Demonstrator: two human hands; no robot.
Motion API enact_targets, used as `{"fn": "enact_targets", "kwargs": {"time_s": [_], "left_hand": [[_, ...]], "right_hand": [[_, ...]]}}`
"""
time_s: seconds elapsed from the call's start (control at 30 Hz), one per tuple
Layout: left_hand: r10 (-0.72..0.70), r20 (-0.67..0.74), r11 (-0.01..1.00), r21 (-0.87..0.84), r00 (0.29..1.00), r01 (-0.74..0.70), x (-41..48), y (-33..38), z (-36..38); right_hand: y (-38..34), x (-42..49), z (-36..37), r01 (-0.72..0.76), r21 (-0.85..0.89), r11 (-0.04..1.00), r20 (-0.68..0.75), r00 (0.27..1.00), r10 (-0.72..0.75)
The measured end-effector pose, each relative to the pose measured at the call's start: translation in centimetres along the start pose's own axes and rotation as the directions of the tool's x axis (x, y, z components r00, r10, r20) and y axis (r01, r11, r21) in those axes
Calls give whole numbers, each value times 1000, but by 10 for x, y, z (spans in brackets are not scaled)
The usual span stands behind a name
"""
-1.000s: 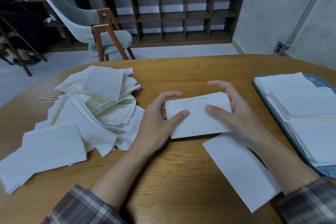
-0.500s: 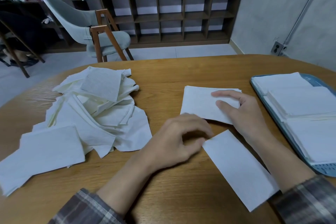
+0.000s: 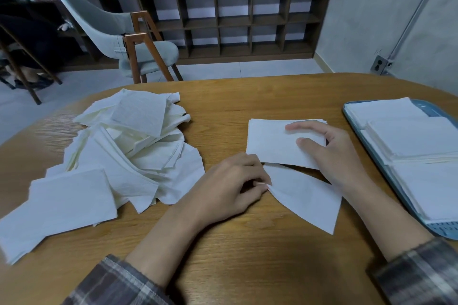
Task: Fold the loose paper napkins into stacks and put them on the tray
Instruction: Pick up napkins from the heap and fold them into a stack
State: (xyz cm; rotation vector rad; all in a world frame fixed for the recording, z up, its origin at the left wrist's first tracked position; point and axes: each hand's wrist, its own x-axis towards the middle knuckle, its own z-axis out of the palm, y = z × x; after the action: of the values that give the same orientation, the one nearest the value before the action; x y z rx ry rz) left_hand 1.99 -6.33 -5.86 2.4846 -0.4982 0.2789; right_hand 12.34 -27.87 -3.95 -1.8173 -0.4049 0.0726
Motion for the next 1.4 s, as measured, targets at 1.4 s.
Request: {"fn": "enact_targets", "kwargs": {"time_s": [1.4], "left_hand": [[-663,-253,703,-536,705,468,8,-1,-4]], "right_hand": [[-12,-6,8,-59,274,960,250,968,-12]]}}
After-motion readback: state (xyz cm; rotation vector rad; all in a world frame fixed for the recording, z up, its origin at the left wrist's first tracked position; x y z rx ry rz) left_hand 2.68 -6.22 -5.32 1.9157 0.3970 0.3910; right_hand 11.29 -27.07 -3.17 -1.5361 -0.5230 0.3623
